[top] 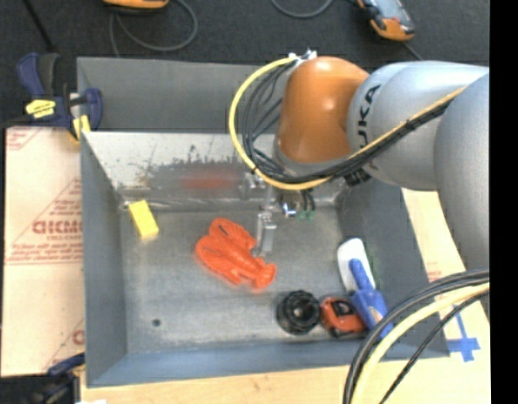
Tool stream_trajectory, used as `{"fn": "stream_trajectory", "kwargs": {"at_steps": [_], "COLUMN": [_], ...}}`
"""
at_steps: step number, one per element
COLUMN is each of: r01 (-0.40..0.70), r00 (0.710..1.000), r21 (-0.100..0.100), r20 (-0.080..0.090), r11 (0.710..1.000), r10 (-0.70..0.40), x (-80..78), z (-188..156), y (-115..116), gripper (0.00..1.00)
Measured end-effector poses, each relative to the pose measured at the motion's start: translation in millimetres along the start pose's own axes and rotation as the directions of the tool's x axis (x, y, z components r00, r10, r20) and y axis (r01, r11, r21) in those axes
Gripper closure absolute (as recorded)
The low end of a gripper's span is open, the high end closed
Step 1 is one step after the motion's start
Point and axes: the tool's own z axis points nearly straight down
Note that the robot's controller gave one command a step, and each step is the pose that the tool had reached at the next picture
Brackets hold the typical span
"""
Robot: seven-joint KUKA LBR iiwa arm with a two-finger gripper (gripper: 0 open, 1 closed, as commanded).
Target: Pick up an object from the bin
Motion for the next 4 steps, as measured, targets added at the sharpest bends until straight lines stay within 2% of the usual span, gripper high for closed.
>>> {"fn": "stream_trajectory", "kwargs": {"at_steps": [1,2,3,4], "r01": [0.0,0.073,0.031,0.045], "r00": [1.0,0.997,1.0,0.999], "r21": [-0.001,0.003,-0.002,0.002], "r20": [0.008,0.013,0.006,0.007], "r11": [1.0,0.997,1.0,0.999], "r10": [0.0,-0.073,-0.031,-0.045], "x": [-1.4,1.4,22.7,17.9], "z": [-5,28,59,72], "y": [0,2,-3,-4], "gripper": [0.0,0.0,0.0,0.0]}}
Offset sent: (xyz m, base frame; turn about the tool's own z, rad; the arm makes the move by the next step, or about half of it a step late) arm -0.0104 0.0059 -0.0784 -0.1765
